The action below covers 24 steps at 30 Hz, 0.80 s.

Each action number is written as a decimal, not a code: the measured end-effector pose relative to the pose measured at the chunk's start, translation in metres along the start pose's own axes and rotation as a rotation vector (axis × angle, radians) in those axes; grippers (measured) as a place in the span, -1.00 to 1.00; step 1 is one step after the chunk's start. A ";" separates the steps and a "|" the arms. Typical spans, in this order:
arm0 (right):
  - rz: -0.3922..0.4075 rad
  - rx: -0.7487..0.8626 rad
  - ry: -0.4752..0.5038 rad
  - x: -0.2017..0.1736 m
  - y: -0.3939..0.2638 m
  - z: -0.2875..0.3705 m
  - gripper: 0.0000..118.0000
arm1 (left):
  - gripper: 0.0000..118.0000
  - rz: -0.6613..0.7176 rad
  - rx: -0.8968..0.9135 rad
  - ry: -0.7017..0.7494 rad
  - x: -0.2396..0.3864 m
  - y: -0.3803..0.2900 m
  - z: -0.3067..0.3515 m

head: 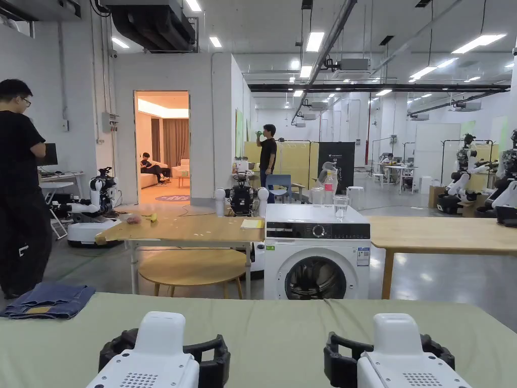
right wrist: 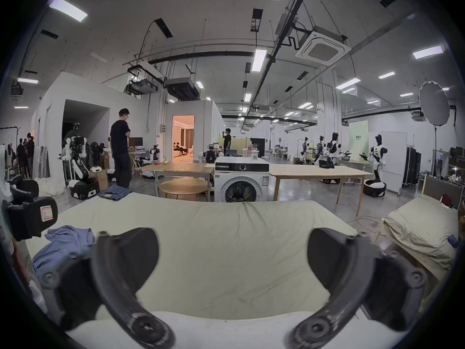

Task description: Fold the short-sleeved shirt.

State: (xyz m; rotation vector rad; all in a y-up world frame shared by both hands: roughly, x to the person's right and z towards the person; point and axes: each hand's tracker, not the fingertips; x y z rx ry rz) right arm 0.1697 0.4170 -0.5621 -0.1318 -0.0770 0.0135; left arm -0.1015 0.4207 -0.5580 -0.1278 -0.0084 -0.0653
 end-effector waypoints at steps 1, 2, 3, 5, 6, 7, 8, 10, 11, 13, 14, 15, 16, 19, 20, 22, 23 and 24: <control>-0.003 0.006 0.010 0.002 0.000 0.003 -1.00 | -1.00 -0.003 0.007 -0.003 0.001 0.000 0.002; -0.006 0.005 0.011 0.004 0.000 0.003 -1.00 | -1.00 -0.005 0.018 -0.013 0.001 0.000 0.003; 0.011 -0.003 -0.024 0.004 0.000 0.001 -1.00 | -1.00 -0.010 0.000 -0.013 0.002 0.001 0.000; 0.010 0.020 -0.013 0.010 0.010 0.009 -1.00 | -1.00 -0.010 0.016 -0.018 0.003 -0.003 -0.004; 0.007 0.017 0.000 0.013 0.015 0.011 -1.00 | -1.00 -0.016 0.014 -0.016 0.004 -0.005 -0.006; 0.012 0.018 -0.010 0.011 0.010 0.009 -1.00 | -1.00 -0.021 0.016 -0.004 0.006 -0.007 -0.008; 0.024 0.027 -0.028 0.011 0.012 0.011 -1.00 | -1.00 -0.016 0.020 0.000 0.005 -0.009 -0.009; 0.027 0.030 -0.028 0.012 0.020 0.013 -1.00 | -1.00 0.000 0.020 0.001 0.000 -0.006 -0.004; 0.029 0.027 -0.023 0.008 0.011 0.011 -1.00 | -1.00 -0.001 0.024 0.025 -0.004 -0.007 -0.004; 0.039 0.025 -0.012 -0.003 0.015 0.009 -1.00 | -1.00 -0.006 0.051 0.107 -0.018 -0.007 0.005; 0.044 0.021 0.009 -0.011 0.017 0.008 -1.00 | -1.00 0.002 0.052 0.133 -0.028 -0.008 0.009; 0.050 0.012 0.044 -0.026 0.008 0.002 -1.00 | -1.00 0.011 0.048 0.162 -0.042 -0.009 0.013; 0.054 0.009 0.078 -0.042 0.009 -0.001 -1.00 | -1.00 0.016 0.045 0.195 -0.057 -0.010 0.018; 0.041 0.000 0.221 -0.103 0.003 -0.006 -1.00 | -1.00 0.011 0.028 0.326 -0.110 -0.014 0.043; 0.026 -0.007 0.275 -0.124 0.003 -0.007 -1.00 | -1.00 0.013 0.016 0.368 -0.130 -0.018 0.052; -0.001 -0.036 0.404 -0.170 0.002 -0.005 -1.00 | -1.00 0.028 -0.045 0.456 -0.174 -0.025 0.070; -0.008 -0.053 0.459 -0.191 -0.008 -0.004 -1.00 | -1.00 0.040 -0.084 0.509 -0.196 -0.032 0.077; -0.009 -0.070 0.518 -0.212 -0.011 -0.002 -1.00 | -1.00 0.061 -0.123 0.568 -0.219 -0.041 0.085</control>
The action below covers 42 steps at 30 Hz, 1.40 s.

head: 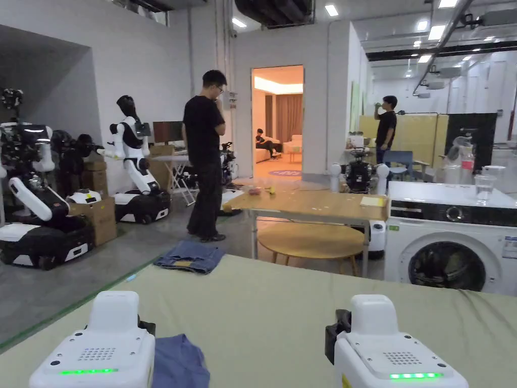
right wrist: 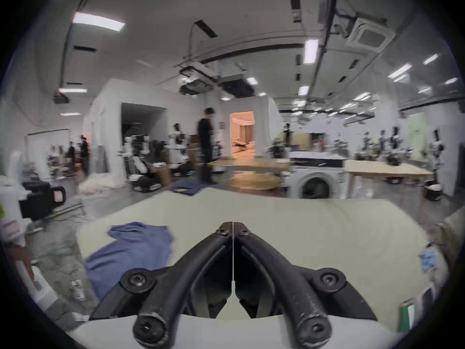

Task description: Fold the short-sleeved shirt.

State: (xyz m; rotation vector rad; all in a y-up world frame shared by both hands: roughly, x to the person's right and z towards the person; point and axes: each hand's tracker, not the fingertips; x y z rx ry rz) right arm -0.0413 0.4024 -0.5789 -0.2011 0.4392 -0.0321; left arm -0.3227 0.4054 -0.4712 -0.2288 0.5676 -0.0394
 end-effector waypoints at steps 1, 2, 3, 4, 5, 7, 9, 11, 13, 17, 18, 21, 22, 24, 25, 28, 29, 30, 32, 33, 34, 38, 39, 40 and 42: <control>0.000 -0.019 0.049 -0.017 -0.003 -0.007 -1.00 | -1.00 0.020 -0.040 0.038 -0.021 -0.004 -0.007; 0.002 -0.034 0.088 -0.031 -0.006 -0.013 -1.00 | -1.00 0.032 -0.081 0.057 -0.038 -0.011 -0.013; 0.013 -0.045 0.113 -0.043 -0.015 -0.019 -1.00 | -1.00 0.030 -0.132 0.051 -0.052 -0.017 -0.020; 0.033 -0.052 0.123 -0.053 -0.019 -0.023 -1.00 | -1.00 0.024 -0.184 0.025 -0.059 -0.023 -0.029; 0.054 -0.053 0.129 -0.060 -0.022 -0.028 -1.00 | -1.00 0.023 -0.231 0.019 -0.062 -0.029 -0.039; 0.084 -0.060 0.125 -0.067 -0.031 -0.035 -1.00 | -1.00 0.040 -0.295 -0.038 -0.059 -0.042 -0.063; 0.093 -0.077 0.125 -0.067 -0.036 -0.043 -1.00 | -1.00 0.065 -0.379 -0.121 -0.043 -0.053 -0.093; 0.096 -0.092 0.117 -0.062 -0.044 -0.048 -1.00 | -1.00 0.106 -0.493 -0.232 -0.027 -0.066 -0.135; 0.116 -0.114 0.085 -0.054 -0.051 -0.053 -1.00 | -0.99 0.106 -0.591 -0.298 -0.002 -0.082 -0.186; 0.131 -0.156 0.034 -0.030 -0.064 -0.057 -1.00 | 0.98 0.079 -0.642 -0.336 0.031 -0.105 -0.261; 0.120 -0.168 0.014 -0.022 -0.066 -0.059 -1.00 | 0.97 0.081 -0.662 -0.331 0.035 -0.112 -0.280; 0.080 -0.197 -0.030 -0.001 -0.072 -0.058 -1.00 | 0.97 0.118 -0.779 -0.251 0.042 -0.146 -0.315; 0.080 -0.202 -0.037 0.004 -0.073 -0.058 -1.00 | 0.96 0.116 -0.833 -0.231 0.045 -0.159 -0.323; 0.095 -0.209 -0.066 0.011 -0.073 -0.054 -1.00 | 0.96 0.112 -0.890 -0.250 0.047 -0.188 -0.333; 0.102 -0.210 -0.077 0.016 -0.072 -0.053 -1.00 | 0.96 0.067 -0.967 -0.184 0.051 -0.201 -0.333; 0.082 -0.211 -0.086 0.029 -0.068 -0.049 -1.00 | 0.67 -0.038 -0.894 -0.199 0.063 -0.192 -0.322; 0.068 -0.210 -0.091 0.033 -0.067 -0.048 -1.00 | 0.22 -0.024 -0.885 -0.215 0.062 -0.180 -0.315; 0.053 -0.209 -0.095 0.037 -0.066 -0.049 -1.00 | -0.50 -0.039 -0.843 -0.231 0.064 -0.174 -0.309; 0.030 -0.206 -0.098 0.044 -0.062 -0.045 -1.00 | -1.00 -0.077 -0.822 -0.204 0.065 -0.163 -0.306; 0.025 -0.202 -0.101 0.047 -0.059 -0.042 -1.00 | -1.00 -0.079 -0.825 -0.204 0.059 -0.156 -0.309; 0.019 -0.194 -0.101 0.050 -0.057 -0.037 -1.00 | -1.00 -0.021 -0.857 -0.243 0.059 -0.150 -0.309; 0.003 -0.174 -0.115 0.066 -0.052 -0.020 -1.00 | -1.00 -0.014 -0.761 -0.328 0.082 -0.099 -0.288; 0.004 -0.170 -0.124 0.072 -0.051 -0.015 -1.00 | -1.00 -0.003 -0.742 -0.367 0.095 -0.085 -0.281; 0.003 -0.164 -0.134 0.078 -0.049 -0.008 -1.00 | -1.00 -0.018 -0.715 -0.406 0.111 -0.072 -0.272; -0.009 -0.140 -0.168 0.092 -0.045 0.007 -1.00 | -1.00 -0.035 -0.659 -0.478 0.149 -0.048 -0.254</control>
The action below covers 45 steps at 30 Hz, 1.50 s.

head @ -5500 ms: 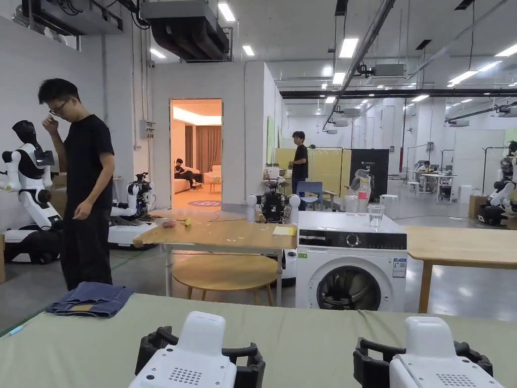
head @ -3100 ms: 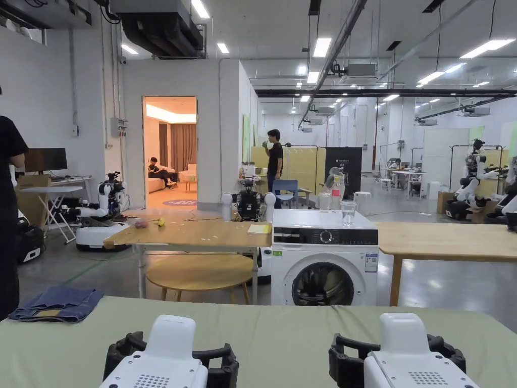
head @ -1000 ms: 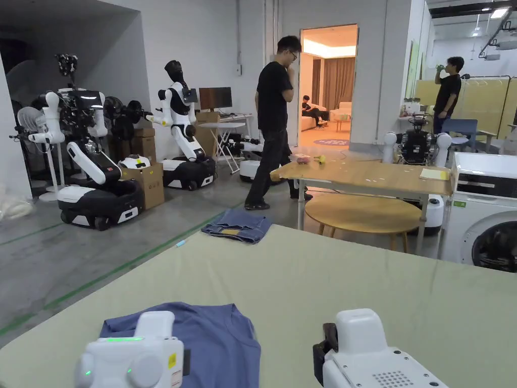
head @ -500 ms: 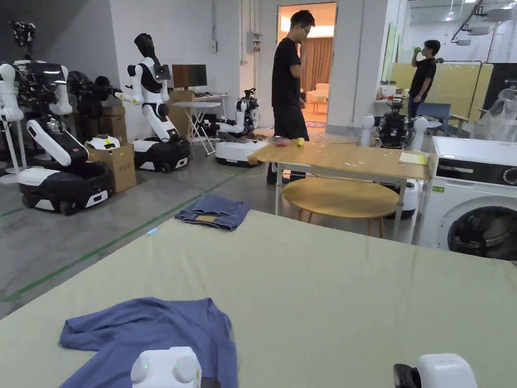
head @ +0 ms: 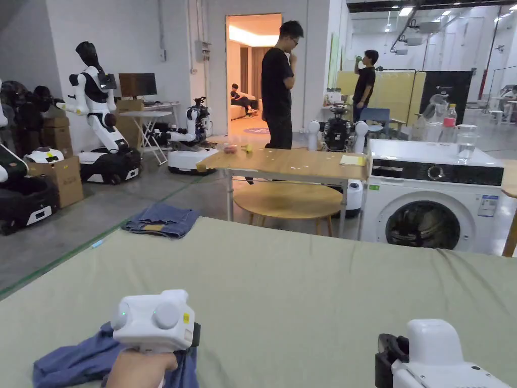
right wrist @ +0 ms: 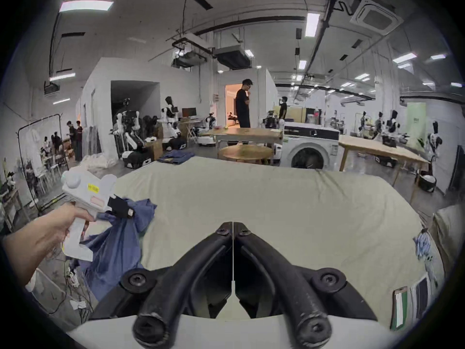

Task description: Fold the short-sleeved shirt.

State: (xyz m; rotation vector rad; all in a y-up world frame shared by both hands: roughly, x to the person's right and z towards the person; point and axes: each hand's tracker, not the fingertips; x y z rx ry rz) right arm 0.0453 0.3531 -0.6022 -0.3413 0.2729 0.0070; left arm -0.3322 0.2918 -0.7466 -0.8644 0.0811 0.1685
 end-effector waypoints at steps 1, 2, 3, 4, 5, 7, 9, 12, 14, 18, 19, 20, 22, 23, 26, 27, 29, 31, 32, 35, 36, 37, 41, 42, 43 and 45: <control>-0.012 0.008 -0.006 0.011 0.000 0.008 -1.00 | -1.00 -0.028 0.018 -0.048 0.029 0.007 0.005; -0.016 0.015 -0.016 0.019 0.000 0.014 -1.00 | -1.00 -0.057 0.032 -0.089 0.056 0.013 0.008; -0.013 0.023 -0.042 0.029 0.000 0.022 -1.00 | -1.00 -0.098 0.043 -0.135 0.088 0.019 0.009; -0.003 0.028 -0.080 0.039 -0.001 0.029 -1.00 | -1.00 -0.133 0.062 -0.183 0.123 0.023 0.013; 0.002 0.028 -0.103 0.050 -0.001 0.036 -1.00 | -1.00 -0.169 0.072 -0.227 0.157 0.027 0.017; -0.007 0.032 -0.154 0.077 -0.003 0.052 -1.00 | -1.00 -0.255 0.095 -0.327 0.232 0.028 0.028; -0.024 0.036 -0.213 0.103 -0.005 0.066 -1.00 | -1.00 -0.303 0.101 -0.450 0.297 0.025 0.040; -0.039 0.029 -0.295 0.141 -0.009 0.084 -1.00 | -1.00 -0.378 0.057 -0.621 0.378 0.007 0.047; -0.038 0.024 -0.352 0.163 -0.014 0.094 -1.00 | -1.00 -0.444 -0.018 -0.646 0.420 -0.013 0.032; -0.058 0.011 -0.409 0.196 -0.021 0.103 -1.00 | -1.00 -0.580 -0.176 -0.489 0.471 -0.070 -0.035; -0.062 0.008 -0.424 0.203 -0.024 0.104 -1.00 | -1.00 -0.587 -0.205 -0.456 0.476 -0.086 -0.054; -0.066 0.000 -0.431 0.209 -0.025 0.104 -1.00 | -1.00 -0.592 -0.223 -0.413 0.482 -0.100 -0.069; -0.068 -0.013 -0.441 0.217 -0.029 0.103 -1.00 | -1.00 -0.623 -0.228 -0.380 0.490 -0.121 -0.087; -0.068 -0.016 -0.446 0.220 -0.031 0.104 -1.00 | -1.00 -0.613 -0.217 -0.376 0.490 -0.126 -0.093; -0.067 -0.031 -0.448 0.225 -0.036 0.101 -1.00 | 0.10 -0.540 -0.157 -0.393 0.486 -0.129 -0.092; -0.064 -0.037 -0.446 0.225 -0.037 0.100 -1.00 | 0.71 -0.513 -0.132 -0.411 0.480 -0.124 -0.089; -0.060 -0.048 -0.431 0.223 -0.038 0.097 -1.00 | 0.81 -0.492 -0.082 -0.465 0.462 -0.114 -0.067; -0.053 -0.045 -0.415 0.219 -0.038 0.093 -1.00 | 0.80 -0.480 0.059 -0.476 0.429 -0.102 -0.028; -0.052 -0.045 -0.407 0.216 -0.039 0.090 -1.00 | 0.80 -0.472 0.127 -0.463 0.409 -0.098 -0.007; -0.048 -0.031 -0.375 0.203 -0.039 0.079 -1.00 | 0.81 -0.423 0.338 -0.392 0.333 -0.093 0.058; -0.050 -0.024 -0.369 0.198 -0.039 0.074 -1.00 | 0.80 -0.395 0.387 -0.362 0.307 -0.095 0.076; -0.054 -0.015 -0.356 0.193 -0.038 0.070 -1.00 | 0.81 -0.367 0.425 -0.331 0.280 -0.098 0.094; -0.062 0.007 -0.322 0.169 -0.036 0.061 -1.00 | 0.05 -0.317 0.502 -0.142 0.196 -0.116 0.132; -0.066 0.009 -0.314 0.163 -0.035 0.060 -1.00 | -0.24 -0.311 0.507 -0.100 0.179 -0.119 0.137; -0.067 0.011 -0.309 0.158 -0.035 0.060 -1.00 | -0.54 -0.312 0.482 -0.077 0.167 -0.121 0.139; -0.057 0.009 -0.294 0.151 -0.036 0.059 -1.00 | -1.00 -0.321 0.371 -0.032 0.155 -0.116 0.132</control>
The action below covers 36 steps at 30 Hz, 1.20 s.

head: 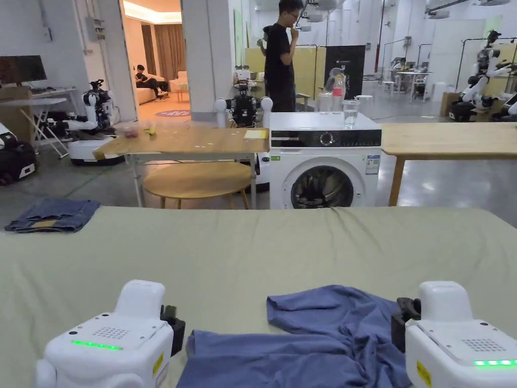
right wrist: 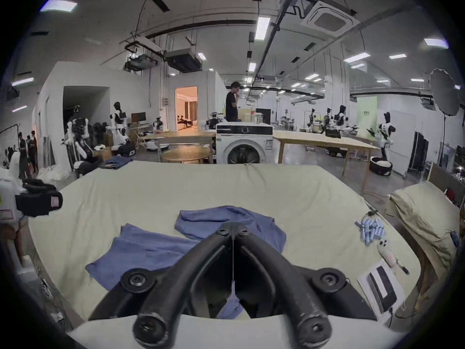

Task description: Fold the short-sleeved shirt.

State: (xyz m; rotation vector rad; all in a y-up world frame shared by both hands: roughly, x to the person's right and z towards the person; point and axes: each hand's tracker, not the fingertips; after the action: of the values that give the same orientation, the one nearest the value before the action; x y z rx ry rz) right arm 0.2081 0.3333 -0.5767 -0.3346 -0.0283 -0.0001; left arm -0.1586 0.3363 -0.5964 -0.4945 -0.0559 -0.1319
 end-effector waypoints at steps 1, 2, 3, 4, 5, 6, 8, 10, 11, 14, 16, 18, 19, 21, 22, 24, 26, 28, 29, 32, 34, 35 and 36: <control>0.013 0.000 -0.004 -0.003 -0.001 0.000 -1.00 | -1.00 -0.012 -0.036 0.016 -0.005 -0.005 -0.005; 0.016 0.003 -0.012 -0.004 -0.001 0.001 -1.00 | -1.00 0.019 0.000 -0.011 -0.007 0.001 -0.019; 0.014 0.005 -0.007 -0.003 -0.001 0.002 -1.00 | -1.00 0.029 -0.012 -0.025 -0.009 0.005 -0.029; 0.009 0.001 0.009 -0.001 -0.002 0.002 -1.00 | -1.00 0.047 -0.058 -0.043 -0.011 0.009 -0.042; 0.012 -0.001 0.008 0.000 -0.002 0.002 -1.00 | -1.00 0.084 -0.087 -0.062 -0.014 0.010 -0.057; 0.019 -0.004 0.002 0.000 -0.003 0.001 -1.00 | -1.00 0.098 -0.134 -0.058 -0.015 0.009 -0.072; 0.027 -0.008 -0.005 0.007 -0.005 0.000 -1.00 | -1.00 0.114 -0.229 -0.076 -0.014 0.014 -0.115; 0.024 -0.018 -0.018 0.015 -0.009 -0.004 -1.00 | -1.00 0.127 -0.321 -0.101 -0.011 0.015 -0.159; 0.019 -0.021 -0.022 0.020 -0.011 -0.006 -1.00 | -1.00 0.111 -0.355 -0.093 -0.007 0.017 -0.179; -0.008 -0.044 -0.036 0.034 -0.019 -0.015 -1.00 | -0.70 0.087 -0.469 -0.077 0.004 0.022 -0.237; -0.017 -0.061 -0.049 0.044 -0.025 -0.022 -1.00 | 0.87 0.103 -0.547 -0.085 0.007 0.027 -0.271; -0.021 -0.079 -0.060 0.053 -0.032 -0.029 -1.00 | 0.97 0.147 -0.592 -0.105 0.010 0.024 -0.294; -0.019 -0.089 -0.071 0.058 -0.035 -0.032 -1.00 | 0.97 0.189 -0.617 -0.081 0.009 0.022 -0.303; -0.009 -0.109 -0.099 0.069 -0.042 -0.039 -1.00 | 0.91 0.298 -0.643 -0.043 0.004 0.016 -0.319; -0.013 -0.117 -0.109 0.074 -0.046 -0.042 -1.00 | 0.72 0.339 -0.685 -0.042 0.003 0.011 -0.326; -0.025 -0.140 -0.119 0.086 -0.053 -0.049 -1.00 | 0.33 0.349 -0.755 -0.058 0.005 0.003 -0.336; -0.030 -0.164 -0.142 0.095 -0.060 -0.058 -1.00 | 0.03 0.255 -0.800 -0.033 0.013 -0.002 -0.343; -0.023 -0.201 -0.155 0.105 -0.070 -0.072 -1.00 | -0.32 0.230 -0.773 -0.032 0.019 0.005 -0.339; -0.017 -0.221 -0.165 0.109 -0.076 -0.082 -1.00 | -0.47 0.221 -0.772 -0.044 0.021 0.010 -0.336; -0.035 -0.327 -0.130 0.121 -0.092 -0.120 -1.00 | -0.99 0.189 -0.730 -0.082 0.025 0.024 -0.325; -0.012 -0.378 -0.102 0.123 -0.100 -0.144 -0.83 | -0.99 0.181 -0.703 -0.105 0.033 0.033 -0.306; -0.015 -0.400 -0.064 0.123 -0.103 -0.153 -0.29 | -0.99 0.173 -0.683 -0.105 0.033 0.036 -0.300; -0.047 -0.432 0.002 0.125 -0.105 -0.162 0.58 | -0.99 0.174 -0.668 -0.116 0.032 0.039 -0.294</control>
State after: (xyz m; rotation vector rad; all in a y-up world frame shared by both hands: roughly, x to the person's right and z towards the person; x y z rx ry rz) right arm 0.3368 0.1812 -0.6912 -0.7656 -0.0341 -0.0541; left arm -0.1148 0.2271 -0.8702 -1.1707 -0.0822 0.0554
